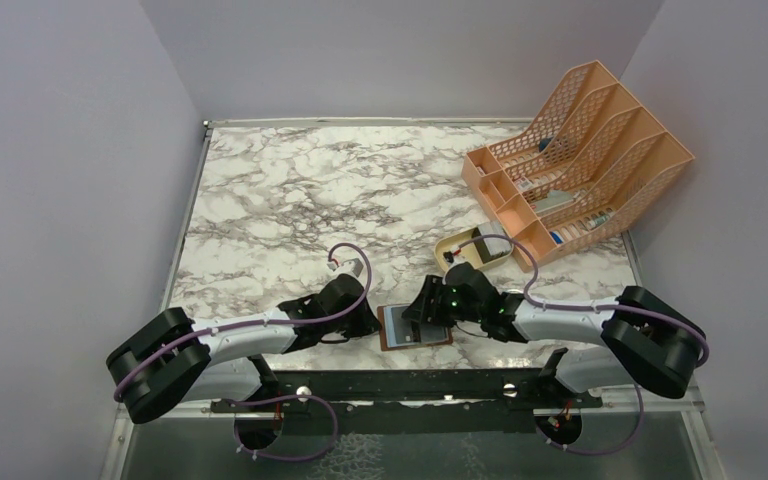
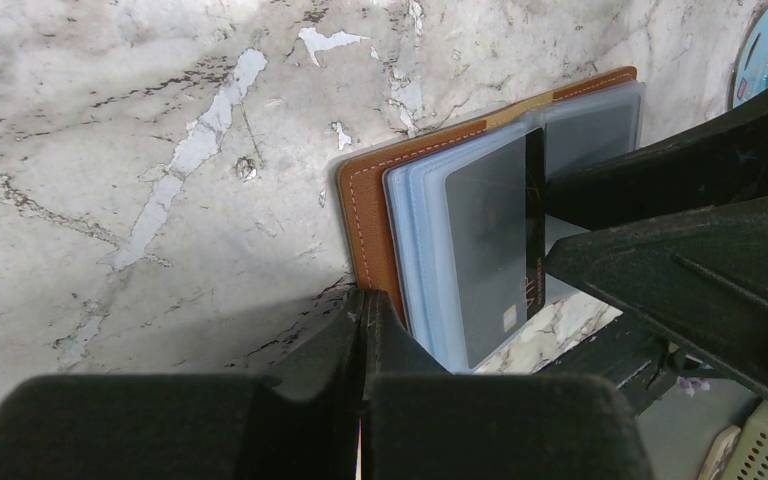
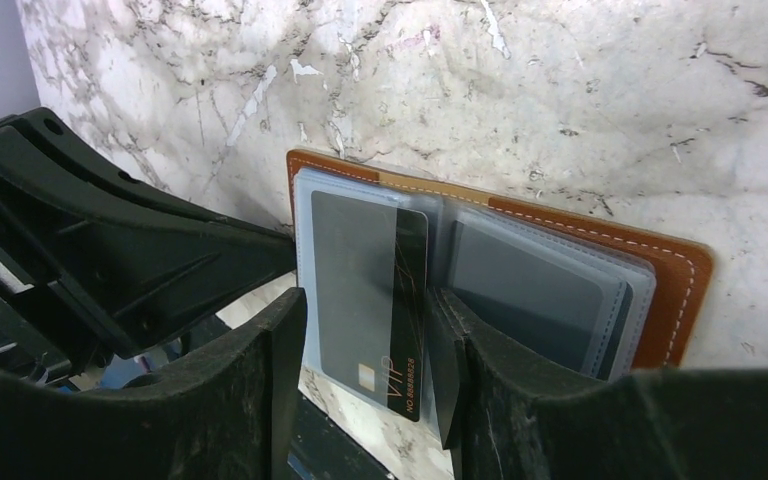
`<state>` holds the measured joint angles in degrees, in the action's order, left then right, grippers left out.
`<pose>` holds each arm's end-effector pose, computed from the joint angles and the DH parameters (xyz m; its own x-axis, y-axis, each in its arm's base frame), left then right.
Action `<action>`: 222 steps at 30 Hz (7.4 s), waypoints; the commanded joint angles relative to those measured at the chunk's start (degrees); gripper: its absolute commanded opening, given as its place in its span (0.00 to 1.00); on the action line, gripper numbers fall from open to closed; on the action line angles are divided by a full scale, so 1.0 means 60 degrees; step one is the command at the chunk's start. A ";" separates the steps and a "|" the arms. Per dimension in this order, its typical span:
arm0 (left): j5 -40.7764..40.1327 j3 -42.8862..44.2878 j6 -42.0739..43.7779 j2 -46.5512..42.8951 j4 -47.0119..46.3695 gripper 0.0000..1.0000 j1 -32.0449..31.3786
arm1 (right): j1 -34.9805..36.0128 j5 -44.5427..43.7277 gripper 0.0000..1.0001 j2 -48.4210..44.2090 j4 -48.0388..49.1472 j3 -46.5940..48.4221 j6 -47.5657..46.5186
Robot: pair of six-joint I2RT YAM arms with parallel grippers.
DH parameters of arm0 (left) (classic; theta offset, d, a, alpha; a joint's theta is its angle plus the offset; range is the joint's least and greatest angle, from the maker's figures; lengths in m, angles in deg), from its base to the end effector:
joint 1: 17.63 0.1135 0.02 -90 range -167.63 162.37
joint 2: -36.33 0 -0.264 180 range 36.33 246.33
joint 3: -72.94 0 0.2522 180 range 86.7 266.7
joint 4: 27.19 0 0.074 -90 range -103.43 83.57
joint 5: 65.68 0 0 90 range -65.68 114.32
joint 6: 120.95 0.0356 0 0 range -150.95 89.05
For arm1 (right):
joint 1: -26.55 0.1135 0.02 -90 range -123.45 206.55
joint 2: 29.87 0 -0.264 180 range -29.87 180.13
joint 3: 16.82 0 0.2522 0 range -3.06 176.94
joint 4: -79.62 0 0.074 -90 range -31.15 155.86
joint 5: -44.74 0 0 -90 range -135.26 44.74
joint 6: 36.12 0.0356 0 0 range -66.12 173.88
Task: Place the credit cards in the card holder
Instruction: Insert the credit card into the card holder, then pick up the credit card from the storage box, then adjust the card holder at the center of the board, then insert the credit card into the card holder.
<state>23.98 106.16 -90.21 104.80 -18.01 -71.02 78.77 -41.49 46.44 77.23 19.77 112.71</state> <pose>0.1238 -0.1663 0.1368 -0.9011 -0.2283 -0.3686 0.0502 0.7895 -0.6116 0.1407 0.1854 0.1354 -0.9130 0.2158 -0.3462 -0.0722 0.7499 0.6576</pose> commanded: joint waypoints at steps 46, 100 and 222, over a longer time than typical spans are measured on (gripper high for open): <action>-0.2316 0.1350 0.1682 -0.3006 0.3047 0.67 -0.0074 | -0.0046 -0.6167 0.52 0.1145 -0.7694 0.6048 -0.5551; -0.1203 0.0143 0.1294 -0.0734 0.1340 0.55 -0.0040 | -0.2655 -0.8789 0.21 0.4030 -0.8235 0.7506 -0.7719; 0.3419 -0.0154 0.0121 -0.1558 -0.1412 0.00 0.2379 | -0.1309 0.1289 0.31 0.0434 -0.3252 0.1965 -0.3181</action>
<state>40.49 105.75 -89.17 94.17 -23.52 -57.07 69.73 -28.66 47.60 59.81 29.82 95.99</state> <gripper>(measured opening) 0.012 0.315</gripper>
